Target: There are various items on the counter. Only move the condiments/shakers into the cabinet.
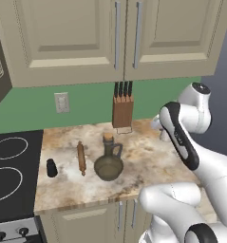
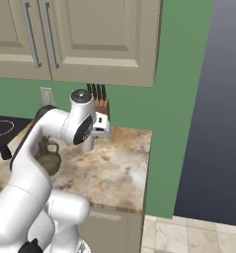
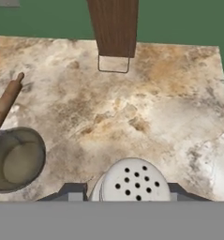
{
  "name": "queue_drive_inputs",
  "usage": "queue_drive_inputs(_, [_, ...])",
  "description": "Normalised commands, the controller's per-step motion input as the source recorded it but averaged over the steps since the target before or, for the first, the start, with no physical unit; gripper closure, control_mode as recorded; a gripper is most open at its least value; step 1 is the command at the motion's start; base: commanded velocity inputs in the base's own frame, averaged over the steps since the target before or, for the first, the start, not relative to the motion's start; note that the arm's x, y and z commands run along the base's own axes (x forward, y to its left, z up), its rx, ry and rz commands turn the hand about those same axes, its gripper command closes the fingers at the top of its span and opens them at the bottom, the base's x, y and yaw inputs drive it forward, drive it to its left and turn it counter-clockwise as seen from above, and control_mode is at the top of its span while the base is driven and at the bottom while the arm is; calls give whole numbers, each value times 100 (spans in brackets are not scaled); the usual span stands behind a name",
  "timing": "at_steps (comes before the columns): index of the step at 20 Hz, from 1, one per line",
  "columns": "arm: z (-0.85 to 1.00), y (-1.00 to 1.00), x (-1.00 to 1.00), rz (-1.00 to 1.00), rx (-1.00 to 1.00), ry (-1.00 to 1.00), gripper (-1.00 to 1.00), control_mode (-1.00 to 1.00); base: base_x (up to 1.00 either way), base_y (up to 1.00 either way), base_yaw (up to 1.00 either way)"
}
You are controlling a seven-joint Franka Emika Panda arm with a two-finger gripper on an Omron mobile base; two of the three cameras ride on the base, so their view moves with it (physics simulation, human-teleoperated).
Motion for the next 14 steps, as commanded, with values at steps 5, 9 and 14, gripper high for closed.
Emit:
queue_drive_inputs(5, [0,13,-7,0,0,0,100,100,-58,6,-1])
queue_drive_inputs(9, [0,0,0,0,0,0,100,100,-100,0,-7])
queue_drive_inputs(14, [0,0,0,0,0,0,100,100,-99,28,-3])
